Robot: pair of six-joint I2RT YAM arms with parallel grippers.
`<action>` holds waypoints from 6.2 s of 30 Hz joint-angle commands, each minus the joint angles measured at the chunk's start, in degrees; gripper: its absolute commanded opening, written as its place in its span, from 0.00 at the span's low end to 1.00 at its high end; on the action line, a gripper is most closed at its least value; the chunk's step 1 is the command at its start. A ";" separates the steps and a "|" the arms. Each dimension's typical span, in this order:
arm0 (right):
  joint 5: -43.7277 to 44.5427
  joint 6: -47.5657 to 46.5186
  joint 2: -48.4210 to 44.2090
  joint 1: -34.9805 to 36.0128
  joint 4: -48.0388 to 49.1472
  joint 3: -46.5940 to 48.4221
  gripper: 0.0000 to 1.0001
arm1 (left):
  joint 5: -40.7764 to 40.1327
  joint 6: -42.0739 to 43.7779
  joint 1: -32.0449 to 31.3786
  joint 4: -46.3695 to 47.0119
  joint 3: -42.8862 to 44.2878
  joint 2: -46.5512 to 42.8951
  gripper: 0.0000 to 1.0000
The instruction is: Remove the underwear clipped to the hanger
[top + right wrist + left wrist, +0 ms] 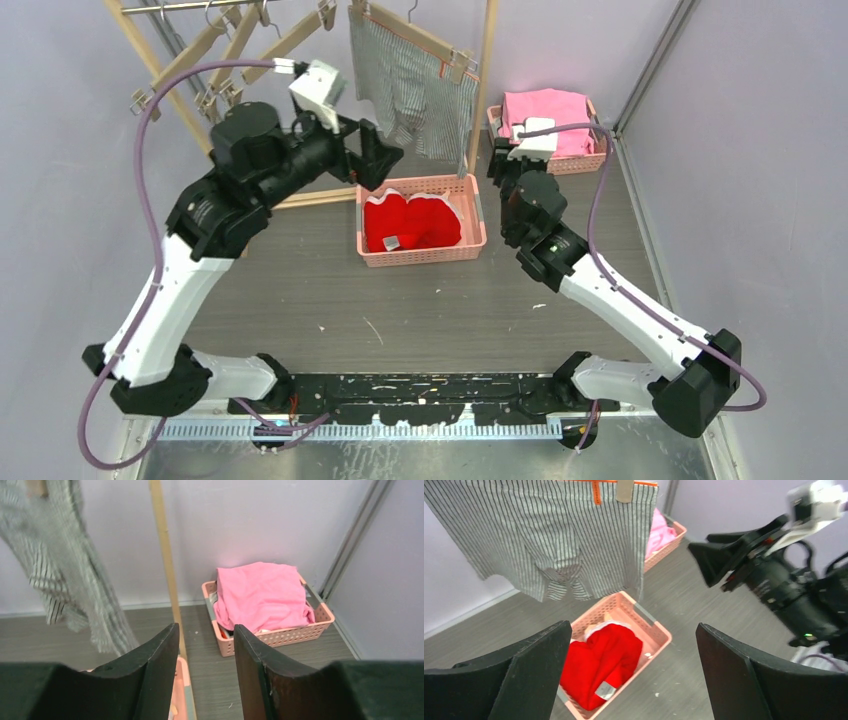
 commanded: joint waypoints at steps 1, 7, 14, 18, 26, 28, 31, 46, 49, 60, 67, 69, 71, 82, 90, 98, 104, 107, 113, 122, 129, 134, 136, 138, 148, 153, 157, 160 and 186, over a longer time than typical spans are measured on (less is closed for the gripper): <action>0.44 -0.06 0.28 -2.69 6.31 3.83 0.49 | -14.86 7.46 -3.71 -2.11 5.48 5.59 0.98; -2.28 0.15 4.99 -5.84 9.54 6.32 0.46 | -17.48 8.59 -3.73 6.67 2.57 6.88 0.98; -6.65 0.50 12.27 -7.38 13.73 9.46 0.43 | -22.84 11.50 -3.71 2.42 10.87 10.50 0.98; -10.38 1.82 15.60 -7.73 12.43 12.24 0.41 | -24.88 11.87 -3.73 -2.31 17.10 15.62 0.98; -22.14 5.72 15.34 -7.65 9.78 11.61 0.40 | -26.11 8.58 -2.10 4.43 21.16 18.02 0.98; -25.26 6.86 15.05 -7.45 8.42 11.54 0.37 | -28.11 8.37 -2.02 2.65 25.65 20.62 0.98; -28.80 7.36 14.44 -6.20 7.53 10.82 0.35 | -28.39 8.54 -1.94 -0.51 31.82 24.67 0.98; -23.86 -1.24 12.23 4.41 10.10 5.18 0.35 | -27.89 8.19 2.77 2.09 41.47 33.73 1.00; -23.72 -1.70 11.87 4.41 10.17 4.57 0.35 | -25.37 8.11 5.40 4.01 44.48 35.89 0.81; -24.36 -1.98 9.91 4.68 9.06 0.79 0.35 | -17.29 6.96 10.32 5.89 46.08 40.91 0.80; -24.27 -2.14 8.23 4.93 9.51 -1.98 0.35 | -14.24 5.93 10.42 6.54 44.11 41.50 0.81; -24.16 -2.16 8.31 4.93 9.54 -2.24 0.35 | -14.26 6.04 10.50 7.14 43.44 41.34 0.81; -24.22 -2.23 8.15 5.06 9.62 -2.55 0.35 | -14.11 6.40 10.51 6.98 43.34 41.46 0.80; -24.30 -3.25 8.40 5.29 9.44 -3.09 0.35 | -15.07 2.69 10.51 13.70 35.90 37.28 0.83; -20.56 -7.43 11.57 5.21 14.05 -1.35 0.35 | -15.29 1.47 10.50 17.89 29.84 31.58 0.84; -15.24 -15.95 21.81 3.59 19.45 7.96 0.34 | -14.24 1.67 10.51 18.84 24.08 25.27 0.84; -18.39 -13.48 22.11 3.57 16.37 10.80 0.33 | -11.81 0.01 10.42 17.65 24.78 23.59 0.79; -18.76 -12.73 20.82 3.57 16.60 9.19 0.33 | -10.33 -1.10 10.34 16.20 28.06 24.69 0.78; -20.92 -11.08 19.36 3.76 15.34 7.28 0.33 | -8.77 -1.66 9.53 10.91 36.56 29.49 0.77; -23.44 -11.58 19.56 6.25 13.79 8.05 0.32 | -9.04 -1.29 9.20 13.44 31.71 28.22 0.78; -21.71 -12.70 20.51 6.86 15.14 8.16 0.32 | -8.46 2.56 9.10 11.61 33.95 29.86 0.78; -21.04 -12.80 20.15 6.87 14.59 7.81 0.32 | -7.00 6.48 9.09 5.21 45.41 36.35 0.76; -20.86 -12.88 19.78 6.86 14.85 7.20 0.32 | -7.13 8.00 9.10 3.74 47.40 37.86 0.76; -20.71 -13.01 19.58 6.86 14.91 6.76 0.32 | -7.16 9.02 9.10 4.44 46.45 37.47 0.76; -19.59 -14.00 19.68 6.87 16.02 4.95 0.32 | -6.30 8.12 9.10 7.60 42.73 36.45 0.79; -19.59 -14.52 20.09 6.86 16.00 5.01 0.32 | -5.88 7.62 9.10 9.55 42.66 36.28 0.80; -19.39 -14.73 19.68 6.86 16.23 4.76 0.32 | -5.79 8.69 9.10 8.85 43.27 37.24 0.79; -19.45 -14.67 19.33 6.86 16.41 4.07 0.32 | -5.65 9.34 9.10 7.81 43.36 38.17 0.78; -19.72 -15.21 16.14 6.86 19.48 -0.33 0.34 | -7.43 14.87 9.10 6.38 41.29 41.16 0.62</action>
